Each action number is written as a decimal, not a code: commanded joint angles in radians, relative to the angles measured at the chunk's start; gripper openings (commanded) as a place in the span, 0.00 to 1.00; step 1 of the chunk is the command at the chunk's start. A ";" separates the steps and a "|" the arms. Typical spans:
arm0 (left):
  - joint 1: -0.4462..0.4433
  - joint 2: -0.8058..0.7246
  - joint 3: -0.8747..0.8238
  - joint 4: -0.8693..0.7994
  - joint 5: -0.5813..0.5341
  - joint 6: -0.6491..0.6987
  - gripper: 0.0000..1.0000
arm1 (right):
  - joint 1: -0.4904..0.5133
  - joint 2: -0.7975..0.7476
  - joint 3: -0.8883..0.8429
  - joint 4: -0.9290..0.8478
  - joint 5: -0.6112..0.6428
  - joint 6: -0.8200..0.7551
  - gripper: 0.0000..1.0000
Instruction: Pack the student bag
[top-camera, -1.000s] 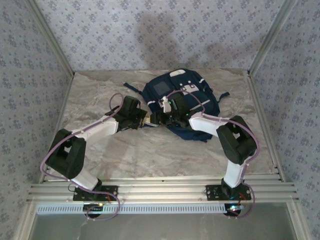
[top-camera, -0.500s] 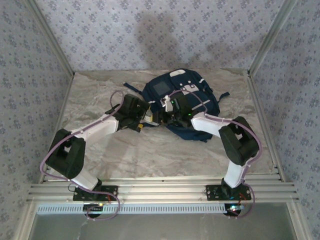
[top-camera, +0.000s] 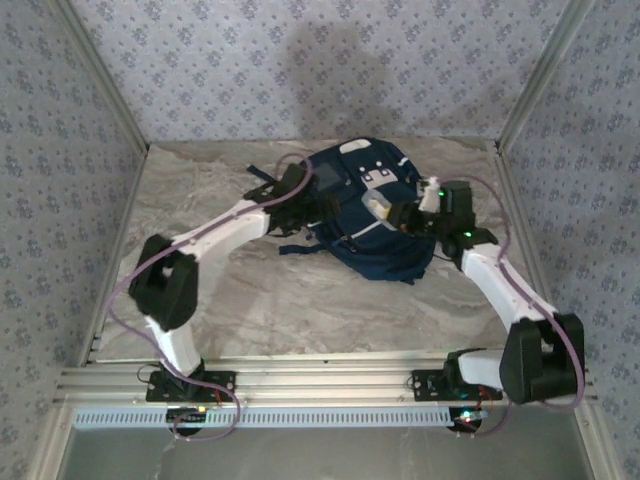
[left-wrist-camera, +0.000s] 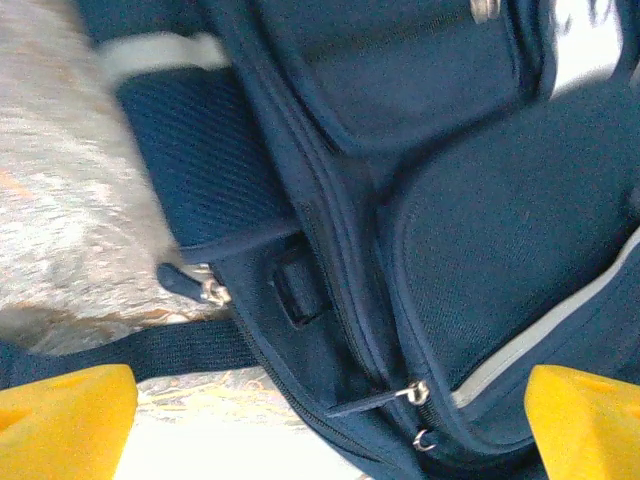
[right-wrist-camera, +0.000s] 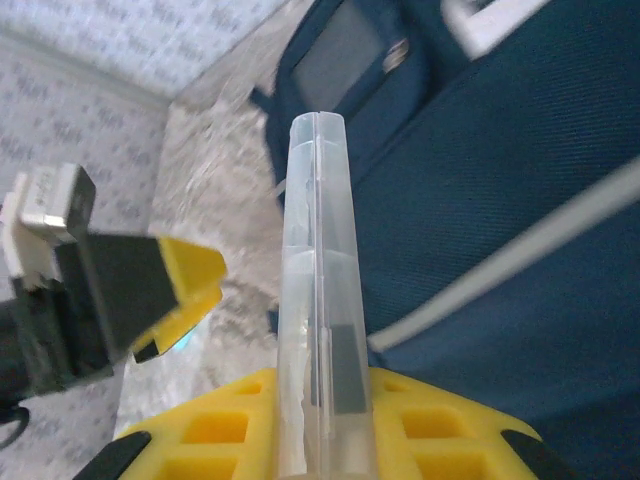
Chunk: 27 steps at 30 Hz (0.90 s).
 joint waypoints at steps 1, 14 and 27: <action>-0.062 0.127 0.194 -0.178 0.022 0.305 0.94 | -0.114 -0.089 -0.047 -0.159 -0.023 -0.069 0.16; -0.246 0.571 0.828 -0.467 -0.114 0.749 0.82 | -0.566 -0.242 -0.204 -0.201 -0.188 -0.068 0.15; -0.245 0.702 0.985 -0.533 -0.159 0.827 0.38 | -0.602 -0.270 -0.210 -0.207 -0.210 -0.076 0.14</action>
